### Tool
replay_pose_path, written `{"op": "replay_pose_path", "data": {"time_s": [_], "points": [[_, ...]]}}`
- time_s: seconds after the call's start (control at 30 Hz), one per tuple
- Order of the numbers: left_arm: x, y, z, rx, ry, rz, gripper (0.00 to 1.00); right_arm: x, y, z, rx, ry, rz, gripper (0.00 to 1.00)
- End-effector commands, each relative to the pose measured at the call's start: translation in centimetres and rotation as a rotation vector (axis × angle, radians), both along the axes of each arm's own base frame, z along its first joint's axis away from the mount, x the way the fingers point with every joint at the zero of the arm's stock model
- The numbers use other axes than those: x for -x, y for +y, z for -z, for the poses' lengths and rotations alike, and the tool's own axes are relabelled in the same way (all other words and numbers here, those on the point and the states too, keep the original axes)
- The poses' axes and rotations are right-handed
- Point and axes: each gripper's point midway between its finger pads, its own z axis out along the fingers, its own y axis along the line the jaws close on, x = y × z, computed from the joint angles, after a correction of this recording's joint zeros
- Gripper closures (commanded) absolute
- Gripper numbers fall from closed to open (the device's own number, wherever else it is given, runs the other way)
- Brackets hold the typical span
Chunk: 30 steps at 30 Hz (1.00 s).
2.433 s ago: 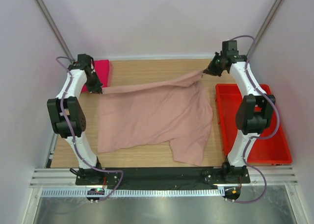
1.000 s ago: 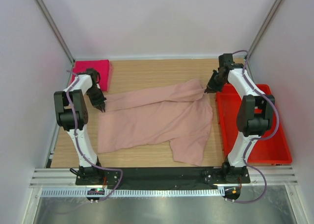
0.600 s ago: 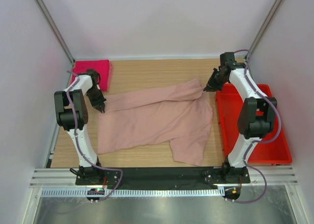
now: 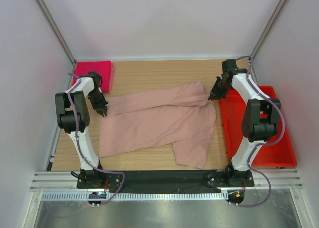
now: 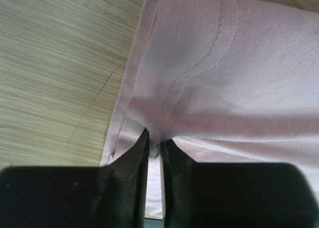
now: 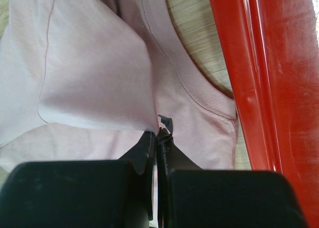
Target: Fold and stack the t-shirts
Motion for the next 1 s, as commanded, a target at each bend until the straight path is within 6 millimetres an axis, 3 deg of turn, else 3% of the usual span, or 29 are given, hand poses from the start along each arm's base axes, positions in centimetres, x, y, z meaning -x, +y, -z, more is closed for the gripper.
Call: {"op": "replay_pose_path", "data": {"time_s": [0.0,0.3,0.4,0.5,0.6,0.7,0.73,0.77,0.83,0.9,0.97], "points": [[0.5,0.6,-1.0,-0.019,-0.006,-0.011,0.84,0.2,-0.7,0.5,0.037,0.001,-0.006,0.99],[-0.7,-0.1,-5.1,0.025,-0.080,0.001,0.69,1.4,-1.3,1.9,0.073,0.056,-0.054,0.90],[-0.8,-0.4,-7.4,0.034,-0.122,-0.005,0.66,1.6,-1.2,1.0,0.071,0.058,-0.086,0.78],[-1.1,-0.8,-9.3,0.055,-0.169,-0.007,0.64,1.3,-1.9,-1.1,0.116,0.008,-0.101,0.67],[-1.8,-1.0,-10.3,0.064,-0.203,-0.007,0.64,-1.0,-1.8,-2.8,0.112,-0.070,-0.094,0.63],[-3.1,-1.4,-10.3,0.094,-0.236,-0.015,0.65,-4.6,-1.0,-3.8,0.068,-0.139,-0.068,0.61],[-3.5,-1.6,-10.0,0.107,-0.239,-0.018,0.66,-6.2,-0.8,-5.0,0.058,-0.184,-0.060,0.60],[-4.0,-1.7,-9.8,0.117,-0.251,-0.018,0.66,-7.2,-0.6,-3.8,0.045,-0.163,-0.051,0.59],[-4.7,-2.4,-8.4,0.153,-0.237,-0.025,0.69,-9.8,-0.4,-4.6,0.028,-0.218,-0.047,0.59],[-5.6,-2.6,-6.7,0.173,-0.232,-0.028,0.71,-11.2,0.0,-2.7,0.012,-0.189,-0.062,0.59],[-5.5,-2.4,-5.3,0.166,-0.204,-0.033,0.72,-12.7,0.2,-3.0,0.007,-0.220,-0.087,0.59]]}}
